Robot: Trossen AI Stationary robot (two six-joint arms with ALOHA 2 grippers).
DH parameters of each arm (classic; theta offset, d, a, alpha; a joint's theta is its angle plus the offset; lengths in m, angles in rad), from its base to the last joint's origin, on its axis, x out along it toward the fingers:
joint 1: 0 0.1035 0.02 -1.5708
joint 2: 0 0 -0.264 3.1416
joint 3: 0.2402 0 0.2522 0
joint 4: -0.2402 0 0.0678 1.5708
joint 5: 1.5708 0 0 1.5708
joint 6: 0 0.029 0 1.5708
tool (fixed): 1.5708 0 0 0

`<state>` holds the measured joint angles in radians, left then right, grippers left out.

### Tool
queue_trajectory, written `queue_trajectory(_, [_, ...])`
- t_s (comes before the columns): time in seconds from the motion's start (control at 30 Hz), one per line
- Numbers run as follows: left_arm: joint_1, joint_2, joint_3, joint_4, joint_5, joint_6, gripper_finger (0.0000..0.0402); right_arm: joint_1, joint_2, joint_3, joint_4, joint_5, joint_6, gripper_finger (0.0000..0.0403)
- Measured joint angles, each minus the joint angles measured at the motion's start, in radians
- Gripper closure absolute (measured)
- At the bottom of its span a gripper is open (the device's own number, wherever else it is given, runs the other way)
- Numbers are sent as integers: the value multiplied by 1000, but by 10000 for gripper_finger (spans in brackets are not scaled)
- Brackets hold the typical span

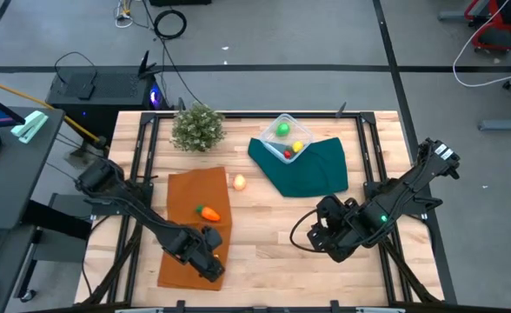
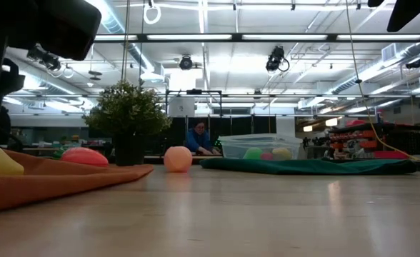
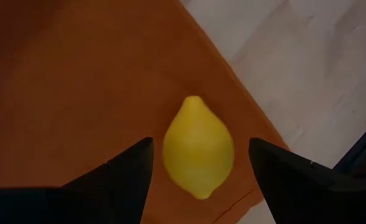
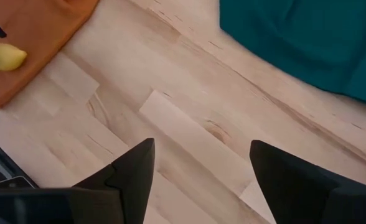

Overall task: Pick and placing Produce into tupperware
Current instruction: Put the lemon into the transparent bin

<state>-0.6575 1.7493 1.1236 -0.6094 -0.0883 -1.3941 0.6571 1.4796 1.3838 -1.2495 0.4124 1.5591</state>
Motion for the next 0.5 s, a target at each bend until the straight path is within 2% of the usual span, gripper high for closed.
queue_trajectory(0.3, [0,27,0,23,4,25,127,0,0,0,1,-27,4,171])
queue_trajectory(0.5, [0,27,0,30,4,38,94,0,0,0,5,-28,11,171])
